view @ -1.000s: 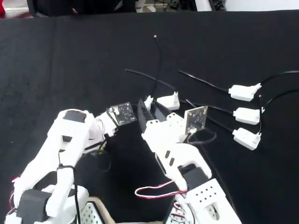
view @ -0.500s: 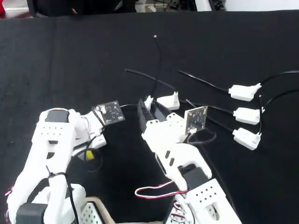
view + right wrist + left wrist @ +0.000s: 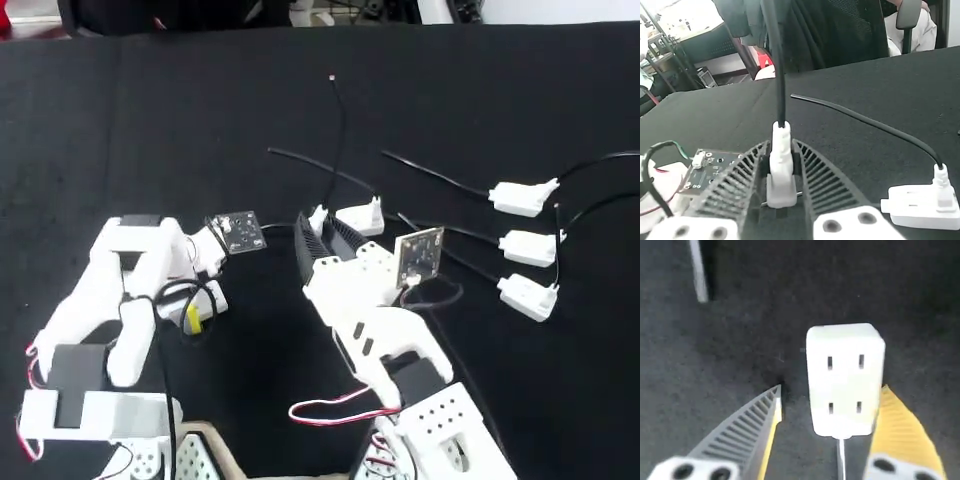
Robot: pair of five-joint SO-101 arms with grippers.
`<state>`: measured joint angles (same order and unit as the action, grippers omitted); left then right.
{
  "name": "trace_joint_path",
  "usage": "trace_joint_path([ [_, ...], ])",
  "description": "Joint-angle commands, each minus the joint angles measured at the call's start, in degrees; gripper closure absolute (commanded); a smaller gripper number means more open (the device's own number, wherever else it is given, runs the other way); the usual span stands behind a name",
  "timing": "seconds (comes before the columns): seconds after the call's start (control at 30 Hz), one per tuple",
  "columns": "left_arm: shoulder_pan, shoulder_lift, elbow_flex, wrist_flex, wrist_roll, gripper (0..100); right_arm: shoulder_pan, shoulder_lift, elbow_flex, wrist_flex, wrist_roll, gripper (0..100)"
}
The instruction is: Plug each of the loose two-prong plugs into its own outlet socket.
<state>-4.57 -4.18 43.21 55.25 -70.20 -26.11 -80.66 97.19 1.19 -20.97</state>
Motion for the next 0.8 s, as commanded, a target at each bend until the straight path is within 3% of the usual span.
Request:
trace_joint_path([
  [0.0, 0.4, 0.2, -2.5, 0.4, -0.5, 79, 0.4, -1.0, -0.1, 0.2, 0.6, 98.6],
  [0.13, 3.9, -2.0, -2.1, 0.5, 5.6, 98, 0.6, -1.5, -0.2, 0.2, 0.6, 98.6],
  [0.23, 6.3, -2.5, -1.9, 0.4, 7.6, 93, 0.6, -1.5, -0.2, 0.2, 0.6, 98.6],
  [0.47, 10.3, -3.1, -4.3, 1.2, 10.9, 96, 0.6, -1.5, -0.2, 0.2, 0.6, 98.6],
  [0.77, 9.6, -9.6, -12.5, 16.0, 11.0, 96, 0.7, -1.5, -0.2, 0.2, 0.6, 98.6],
])
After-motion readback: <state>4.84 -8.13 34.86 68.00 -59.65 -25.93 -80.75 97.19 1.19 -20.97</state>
